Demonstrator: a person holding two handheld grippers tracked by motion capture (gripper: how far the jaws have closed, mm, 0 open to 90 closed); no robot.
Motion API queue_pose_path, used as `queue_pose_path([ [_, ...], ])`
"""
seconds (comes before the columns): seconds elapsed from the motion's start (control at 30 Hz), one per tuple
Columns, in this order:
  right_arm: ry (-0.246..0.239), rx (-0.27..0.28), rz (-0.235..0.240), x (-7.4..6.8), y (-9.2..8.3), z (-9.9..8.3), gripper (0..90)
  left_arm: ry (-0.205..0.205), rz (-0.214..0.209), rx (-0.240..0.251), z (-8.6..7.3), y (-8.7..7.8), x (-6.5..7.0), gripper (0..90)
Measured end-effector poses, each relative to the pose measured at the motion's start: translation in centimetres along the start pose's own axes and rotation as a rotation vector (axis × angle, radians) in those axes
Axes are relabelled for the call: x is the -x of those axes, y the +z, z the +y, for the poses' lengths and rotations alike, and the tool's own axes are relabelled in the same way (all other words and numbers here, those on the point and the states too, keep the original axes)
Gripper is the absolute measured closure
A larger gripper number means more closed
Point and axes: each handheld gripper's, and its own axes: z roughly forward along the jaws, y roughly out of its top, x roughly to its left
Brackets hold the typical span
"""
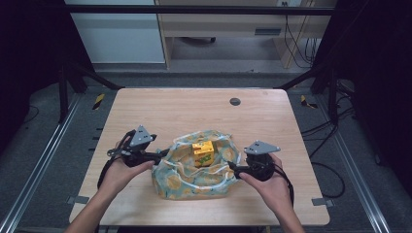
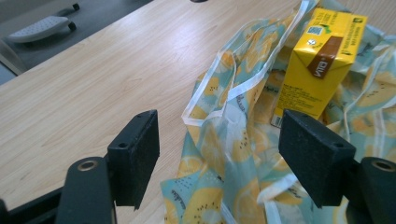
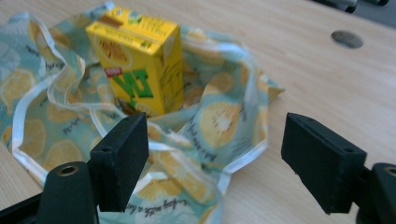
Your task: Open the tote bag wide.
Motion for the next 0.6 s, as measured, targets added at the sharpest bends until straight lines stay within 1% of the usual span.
queue_pose_path([
  [0.03,0.010,-0.004,0.002,-0.2,0.3,-0.3,23.2,0.008,-0.001,-0.005,0.1,0.3,0.0,29.5],
  [0.07,0.012,-0.011,0.003,-0.4,0.5,-0.6,23.1,0.007,-0.005,-0.009,0.2,0.6,0.0,30.0],
  [0.13,0.025,-0.020,-0.026,-0.6,0.9,-1.2,20.8,-0.001,-0.014,-0.009,0.4,1.1,0.1,31.3],
  [0.17,0.032,-0.022,-0.036,-0.7,1.1,-1.5,19.9,0.002,-0.019,-0.016,0.4,1.4,0.1,32.6],
  [0.2,0.033,-0.034,-0.039,-0.8,1.4,-1.7,18.2,0.006,-0.023,-0.023,0.5,1.6,0.2,33.5],
  [0.23,0.028,-0.059,-0.043,-1.0,1.8,-2.1,16.8,0.012,-0.025,-0.027,0.5,1.8,0.3,34.5],
  [0.3,0.030,-0.063,-0.038,-1.1,1.9,-2.2,16.9,0.015,-0.030,-0.035,0.5,2.2,0.4,34.4],
  [0.33,0.039,-0.069,-0.034,-1.2,2.1,-2.3,18.1,0.012,-0.032,-0.036,0.5,2.4,0.4,34.3],
  [0.37,0.033,-0.069,-0.025,-1.2,2.2,-2.4,19.2,0.015,-0.037,-0.041,0.6,2.6,0.4,33.6],
  [0.4,0.027,-0.070,-0.020,-1.3,2.3,-2.5,19.6,0.030,-0.039,-0.050,0.6,2.8,0.4,31.7],
  [0.43,0.020,-0.068,-0.013,-1.5,2.4,-2.6,20.1,0.043,-0.030,-0.054,0.6,3.0,0.5,30.4],
  [0.47,0.020,-0.068,-0.013,-1.5,2.4,-2.6,20.1,0.047,-0.025,-0.054,0.7,3.1,0.6,30.4],
  [0.5,0.020,-0.068,-0.005,-1.7,2.6,-2.7,19.7,0.043,-0.032,-0.057,0.7,3.3,0.7,30.5],
  [0.6,0.012,-0.070,-0.001,-1.9,2.8,-2.8,18.4,0.040,-0.038,-0.069,0.8,4.0,0.8,30.7],
])
